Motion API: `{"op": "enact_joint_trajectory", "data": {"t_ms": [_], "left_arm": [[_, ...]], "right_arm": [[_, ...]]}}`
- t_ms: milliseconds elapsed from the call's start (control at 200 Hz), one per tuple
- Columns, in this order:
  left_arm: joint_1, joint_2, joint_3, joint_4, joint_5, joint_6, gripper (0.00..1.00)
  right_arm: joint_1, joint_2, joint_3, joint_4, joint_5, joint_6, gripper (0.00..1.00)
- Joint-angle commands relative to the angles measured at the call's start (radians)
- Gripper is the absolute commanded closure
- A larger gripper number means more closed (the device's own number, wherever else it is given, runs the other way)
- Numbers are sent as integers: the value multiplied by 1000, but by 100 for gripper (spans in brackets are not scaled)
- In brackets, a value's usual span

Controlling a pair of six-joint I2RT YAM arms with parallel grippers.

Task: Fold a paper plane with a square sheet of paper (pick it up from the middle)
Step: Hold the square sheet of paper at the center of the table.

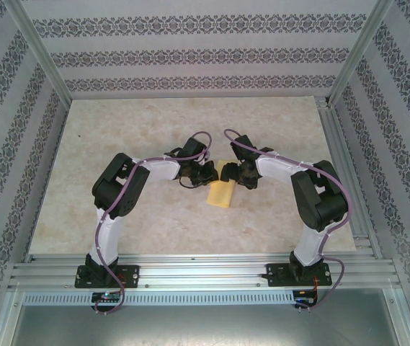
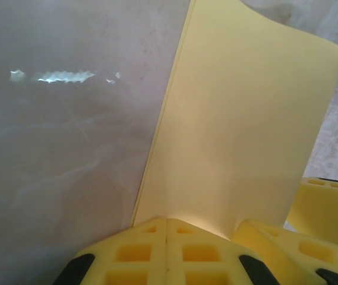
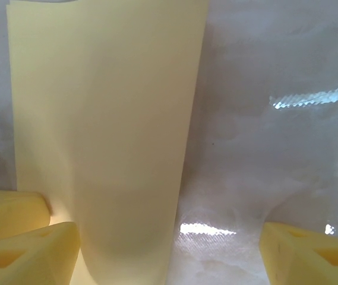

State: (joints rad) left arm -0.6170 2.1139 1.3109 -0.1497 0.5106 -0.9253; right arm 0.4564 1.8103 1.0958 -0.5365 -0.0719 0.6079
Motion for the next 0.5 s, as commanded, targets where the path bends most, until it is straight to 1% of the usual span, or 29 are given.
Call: {"op": "enact_joint_trajectory", "data": {"t_ms": [0, 175, 250, 305, 375, 440, 495], "left_arm": [[-18, 30, 24, -43, -25, 29, 95], [-20, 37, 22, -63, -33, 44, 96], [-20, 35, 22, -71, -38, 49, 96], [-20, 35, 22, -73, -35, 51, 96], [-20, 34, 22, -74, -36, 54, 96], [-20, 31, 22, -78, -37, 54, 96], [-20, 31, 21, -78, -38, 54, 96]], "right_arm": [[-1, -2, 22, -12, -5, 10, 20], [-11, -101, 31, -29, -4, 9, 19], [-21, -154, 11, -16, -18, 15, 23], [-28, -190, -12, 13, -49, 20, 30], [-32, -219, -49, 74, -101, 33, 40], [-34, -219, -76, 138, -169, 54, 51], [-35, -201, -86, 170, -201, 65, 61]]}}
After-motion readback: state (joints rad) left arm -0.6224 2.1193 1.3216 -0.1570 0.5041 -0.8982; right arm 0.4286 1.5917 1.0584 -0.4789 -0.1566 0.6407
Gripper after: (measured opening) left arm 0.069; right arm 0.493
